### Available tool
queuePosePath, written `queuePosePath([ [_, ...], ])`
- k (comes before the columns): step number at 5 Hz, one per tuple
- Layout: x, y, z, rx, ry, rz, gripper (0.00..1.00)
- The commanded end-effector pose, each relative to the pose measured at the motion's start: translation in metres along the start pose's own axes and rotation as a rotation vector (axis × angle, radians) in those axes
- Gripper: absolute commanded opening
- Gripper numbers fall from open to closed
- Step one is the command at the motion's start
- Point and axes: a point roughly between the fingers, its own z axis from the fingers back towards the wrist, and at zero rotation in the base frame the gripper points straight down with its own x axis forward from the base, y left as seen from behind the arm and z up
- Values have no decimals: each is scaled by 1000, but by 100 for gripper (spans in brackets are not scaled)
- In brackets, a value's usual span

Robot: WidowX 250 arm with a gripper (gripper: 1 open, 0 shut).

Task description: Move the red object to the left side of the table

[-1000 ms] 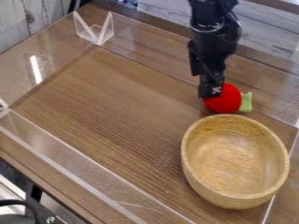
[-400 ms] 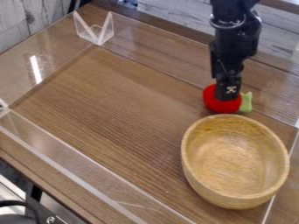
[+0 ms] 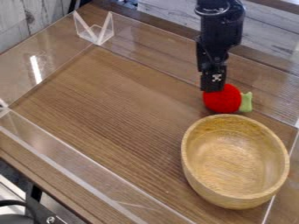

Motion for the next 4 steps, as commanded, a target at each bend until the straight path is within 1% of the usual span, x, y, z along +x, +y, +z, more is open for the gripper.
queuePosePath([
  [1, 12, 5, -3, 11, -26, -37, 100],
  [2, 22, 5, -20, -6, -22, -78, 100],
  [3, 19, 10, -24, -13, -17, -48, 100],
  [4, 15, 17, -23, -14, -13, -12, 0],
])
